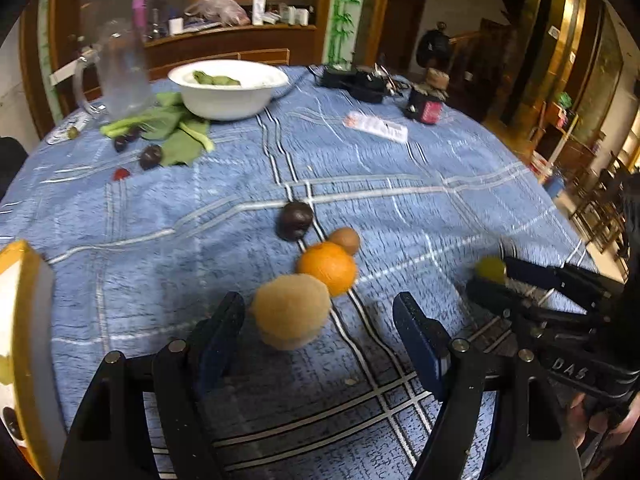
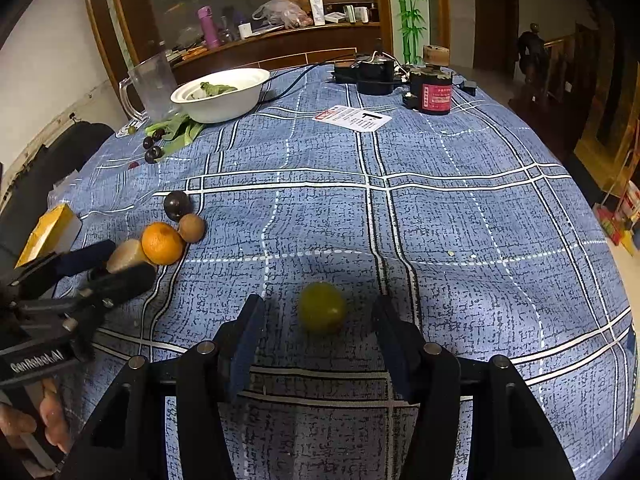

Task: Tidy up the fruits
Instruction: 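Grasp a green grape with the right tool while the left tool grasps the round tan item, then carry the grape and tan item over the tray and open both tools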

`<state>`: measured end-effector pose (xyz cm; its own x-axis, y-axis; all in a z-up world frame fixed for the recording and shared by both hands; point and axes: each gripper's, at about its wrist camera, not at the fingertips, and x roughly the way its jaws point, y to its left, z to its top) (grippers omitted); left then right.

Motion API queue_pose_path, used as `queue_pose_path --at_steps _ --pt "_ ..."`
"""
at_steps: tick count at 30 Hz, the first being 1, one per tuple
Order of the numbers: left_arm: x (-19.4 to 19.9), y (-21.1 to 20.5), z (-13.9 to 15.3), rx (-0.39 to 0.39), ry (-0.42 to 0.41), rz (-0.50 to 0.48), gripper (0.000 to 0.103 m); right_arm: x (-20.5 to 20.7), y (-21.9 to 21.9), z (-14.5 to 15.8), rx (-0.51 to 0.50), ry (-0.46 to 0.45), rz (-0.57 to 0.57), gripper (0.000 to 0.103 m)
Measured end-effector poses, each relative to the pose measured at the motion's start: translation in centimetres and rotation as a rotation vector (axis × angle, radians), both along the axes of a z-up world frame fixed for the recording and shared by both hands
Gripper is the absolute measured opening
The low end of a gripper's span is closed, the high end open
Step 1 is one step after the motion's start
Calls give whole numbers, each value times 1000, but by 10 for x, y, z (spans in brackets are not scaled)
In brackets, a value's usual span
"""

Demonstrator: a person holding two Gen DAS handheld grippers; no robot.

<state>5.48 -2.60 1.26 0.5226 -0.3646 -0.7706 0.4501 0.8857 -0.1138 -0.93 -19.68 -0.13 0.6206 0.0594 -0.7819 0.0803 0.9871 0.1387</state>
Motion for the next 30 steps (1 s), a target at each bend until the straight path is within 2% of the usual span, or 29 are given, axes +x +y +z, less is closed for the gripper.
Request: queue_pose_path --at_steps 2,3,4,5,7,8,15,23,30 --pt "-3 -4 -4 44 -19 3 64 0 0 0 1 -2 -3 59" --pt "-4 -5 -4 71 -35 10 54 0 -1 0 2 -3 -3 58" --pt "-4 -4 -4 76 -42 17 40 0 -1 0 -2 -4 -5 51" --pt "-4 -1 -3 63 -40 22 36 0 -1 0 -7 -6 -7 38" --pt "-4 8 -2 6 -17 28 36 0 0 0 -13 -7 -3 26" --pt "-5 10 -1 -8 -16 32 36 -1 1 0 -13 -8 -1 25" --pt "-16 13 12 -24 -95 44 36 -4 1 3 32 -30 8 25" --pt "-15 21 20 -91 -82 68 36 -4 6 6 70 -61 39 25" --pt "-51 42 54 -118 -136 108 36 -7 4 10 66 -101 30 25"
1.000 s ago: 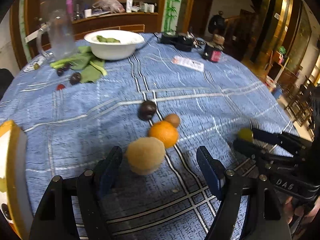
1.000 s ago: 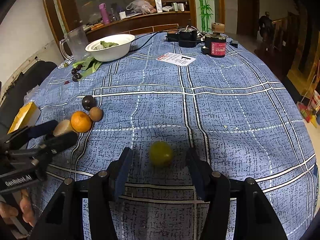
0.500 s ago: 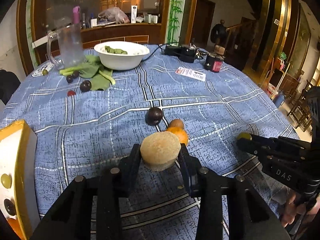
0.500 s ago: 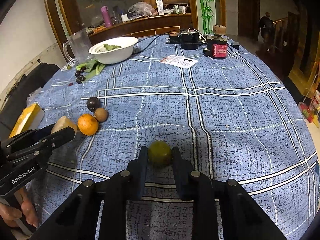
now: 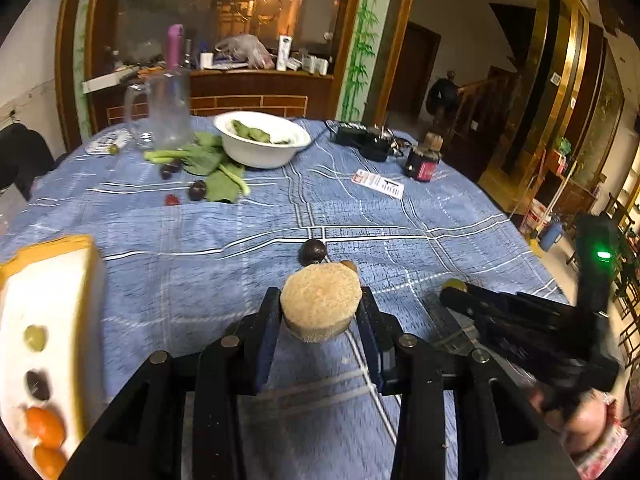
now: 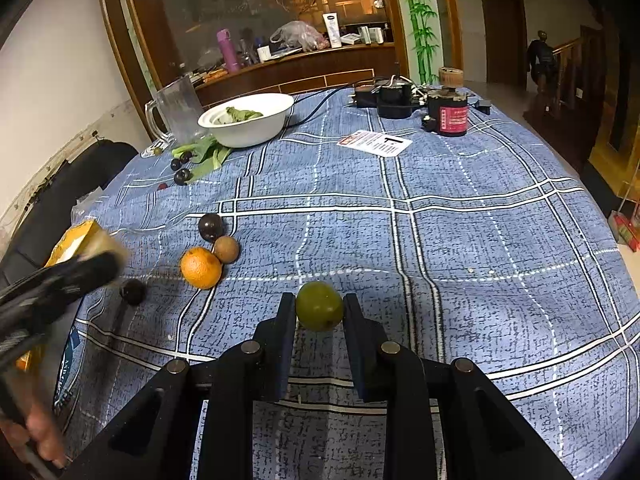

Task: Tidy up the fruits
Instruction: 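Carry the grape and tan item over the tray and open both tools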

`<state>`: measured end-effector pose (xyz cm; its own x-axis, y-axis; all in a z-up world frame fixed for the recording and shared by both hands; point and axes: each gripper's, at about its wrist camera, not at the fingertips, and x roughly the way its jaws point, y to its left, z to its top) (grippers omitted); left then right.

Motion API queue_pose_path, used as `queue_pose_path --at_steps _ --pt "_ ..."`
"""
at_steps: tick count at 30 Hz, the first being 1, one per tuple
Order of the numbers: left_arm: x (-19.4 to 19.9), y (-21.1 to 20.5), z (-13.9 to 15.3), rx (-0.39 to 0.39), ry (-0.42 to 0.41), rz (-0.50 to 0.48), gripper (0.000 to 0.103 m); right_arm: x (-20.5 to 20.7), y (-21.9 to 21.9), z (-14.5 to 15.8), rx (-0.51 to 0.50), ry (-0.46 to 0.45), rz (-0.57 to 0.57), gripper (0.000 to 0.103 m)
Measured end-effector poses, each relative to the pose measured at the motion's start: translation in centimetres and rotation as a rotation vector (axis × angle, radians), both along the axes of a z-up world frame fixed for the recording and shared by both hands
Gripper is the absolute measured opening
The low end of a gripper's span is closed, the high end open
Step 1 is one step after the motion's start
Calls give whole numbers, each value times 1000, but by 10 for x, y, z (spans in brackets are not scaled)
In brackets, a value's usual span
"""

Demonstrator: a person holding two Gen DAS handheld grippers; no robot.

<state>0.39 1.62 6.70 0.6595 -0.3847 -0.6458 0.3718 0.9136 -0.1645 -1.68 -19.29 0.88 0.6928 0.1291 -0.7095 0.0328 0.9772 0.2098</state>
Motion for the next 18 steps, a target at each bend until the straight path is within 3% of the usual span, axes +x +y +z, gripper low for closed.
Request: queue_pose_path --at_steps 9,18 --pt "-63 101 35 0 -20 194 37 -11 8 9 -5 -7 0 25" --pt "-81 217 25 -28 44 441 37 -38 94 50 80 -36 205 25"
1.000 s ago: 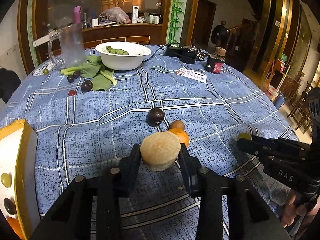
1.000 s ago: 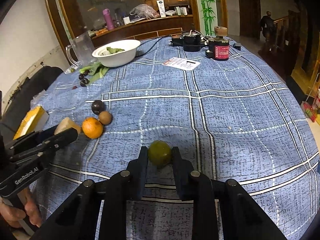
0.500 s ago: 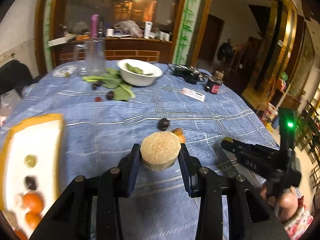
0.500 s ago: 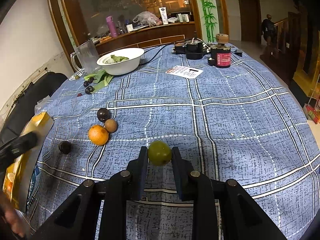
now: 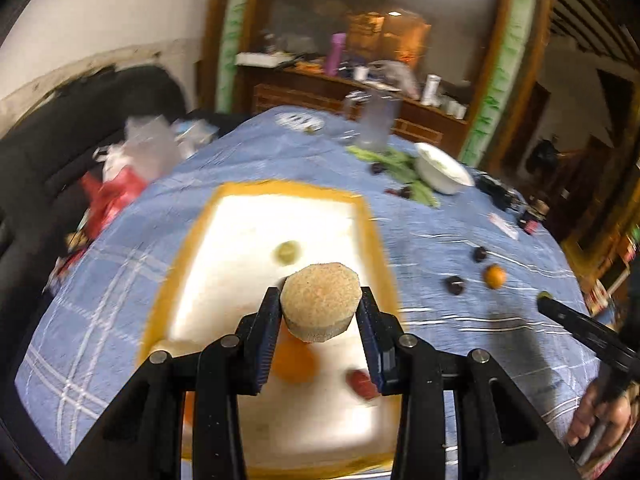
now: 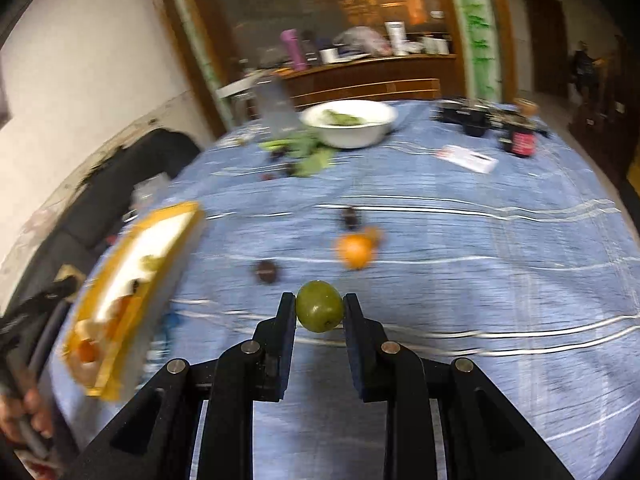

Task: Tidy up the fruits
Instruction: 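Carry the grape and tan item over the tray and open both tools, then withdraw both open tools from the tray toward the remaining fruit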

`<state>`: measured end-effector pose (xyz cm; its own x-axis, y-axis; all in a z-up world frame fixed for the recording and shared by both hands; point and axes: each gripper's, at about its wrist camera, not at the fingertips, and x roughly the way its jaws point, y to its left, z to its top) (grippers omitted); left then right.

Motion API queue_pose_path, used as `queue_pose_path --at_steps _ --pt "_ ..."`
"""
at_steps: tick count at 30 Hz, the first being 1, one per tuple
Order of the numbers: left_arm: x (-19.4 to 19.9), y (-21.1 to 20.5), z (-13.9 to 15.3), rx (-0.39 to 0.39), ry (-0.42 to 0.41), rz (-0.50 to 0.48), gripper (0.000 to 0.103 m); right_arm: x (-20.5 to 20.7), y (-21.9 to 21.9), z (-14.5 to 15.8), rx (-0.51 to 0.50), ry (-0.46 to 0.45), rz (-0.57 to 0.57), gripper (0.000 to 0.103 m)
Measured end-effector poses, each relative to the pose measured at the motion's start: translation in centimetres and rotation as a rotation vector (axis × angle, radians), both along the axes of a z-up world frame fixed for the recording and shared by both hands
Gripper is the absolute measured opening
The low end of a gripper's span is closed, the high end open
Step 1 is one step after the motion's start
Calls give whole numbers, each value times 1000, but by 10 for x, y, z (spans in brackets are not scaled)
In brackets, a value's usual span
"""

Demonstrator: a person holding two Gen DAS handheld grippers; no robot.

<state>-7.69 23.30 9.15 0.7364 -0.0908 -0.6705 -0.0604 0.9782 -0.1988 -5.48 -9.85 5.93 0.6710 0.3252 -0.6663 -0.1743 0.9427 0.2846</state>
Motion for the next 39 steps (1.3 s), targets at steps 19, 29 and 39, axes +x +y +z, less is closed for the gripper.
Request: queue_pose_path --at_steps 19,29,39 --pt "63 67 -40 -18 197 71 37 -3 224 -3 -114 26 418 26" --pt "71 69 -42 -28 192 58 54 21 244 -20 -302 -20 365 27" --pt "40 70 -15 -72 126 65 65 16 219 0 -247 -73 287 58"
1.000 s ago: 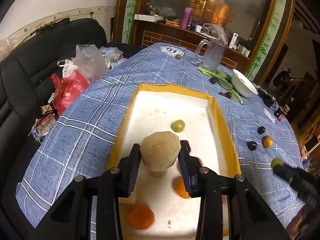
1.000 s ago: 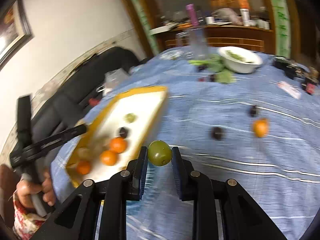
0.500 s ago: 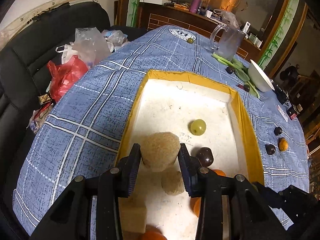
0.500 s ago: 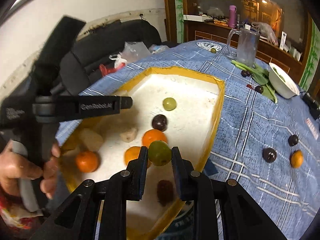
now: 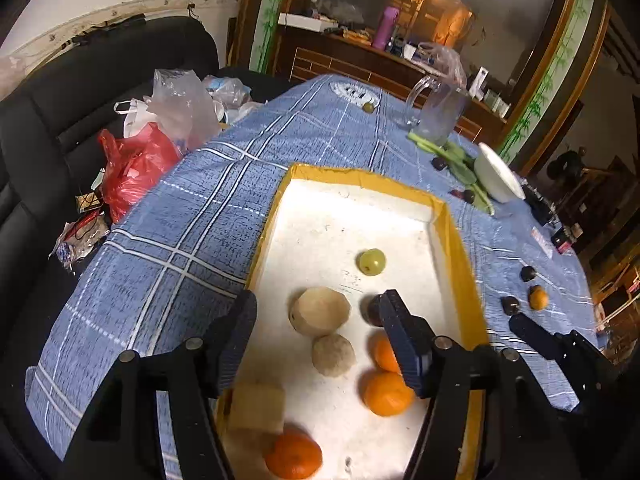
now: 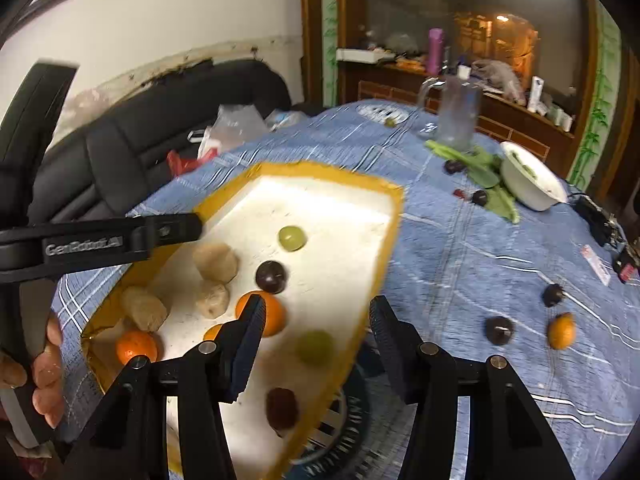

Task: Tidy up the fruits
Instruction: 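Withdraw both open tools from the tray toward the remaining fruit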

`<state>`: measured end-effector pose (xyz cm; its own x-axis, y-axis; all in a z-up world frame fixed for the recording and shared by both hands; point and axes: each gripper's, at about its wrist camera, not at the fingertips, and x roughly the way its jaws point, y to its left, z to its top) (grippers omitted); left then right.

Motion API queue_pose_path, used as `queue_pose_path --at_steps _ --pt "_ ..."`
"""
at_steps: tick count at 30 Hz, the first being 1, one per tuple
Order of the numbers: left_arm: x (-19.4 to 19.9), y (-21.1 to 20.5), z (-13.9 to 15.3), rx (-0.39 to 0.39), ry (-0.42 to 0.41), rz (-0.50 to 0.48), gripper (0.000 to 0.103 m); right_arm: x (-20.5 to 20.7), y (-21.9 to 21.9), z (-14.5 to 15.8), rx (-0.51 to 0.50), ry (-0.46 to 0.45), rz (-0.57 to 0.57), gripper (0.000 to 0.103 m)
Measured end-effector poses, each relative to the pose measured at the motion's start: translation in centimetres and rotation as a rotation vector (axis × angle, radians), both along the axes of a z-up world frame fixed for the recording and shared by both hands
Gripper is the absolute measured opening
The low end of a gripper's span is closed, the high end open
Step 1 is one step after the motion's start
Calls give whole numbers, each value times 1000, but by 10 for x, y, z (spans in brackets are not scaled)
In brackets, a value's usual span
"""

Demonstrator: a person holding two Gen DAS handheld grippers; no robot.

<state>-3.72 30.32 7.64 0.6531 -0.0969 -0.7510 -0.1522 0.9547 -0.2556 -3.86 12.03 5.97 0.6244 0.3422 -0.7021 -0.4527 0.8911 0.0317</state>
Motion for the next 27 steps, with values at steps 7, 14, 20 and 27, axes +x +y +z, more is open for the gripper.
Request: queue_pose_path --at_steps 7,14,20,27 --pt "-34 -22 14 -8 -49 -5 69 -20 -66 12 70 -6 -115 59" --pt "-66 -85 22 95 -102 -49 73 -43 -134 -2 144 65 -243 59" --pt "-81 -156 20 226 -114 -173 75 -70 -187 -16 317 102 -384 64" --pt "-94 -200 21 312 -137 -246 78 -89 -219 -31 368 123 -462 64"
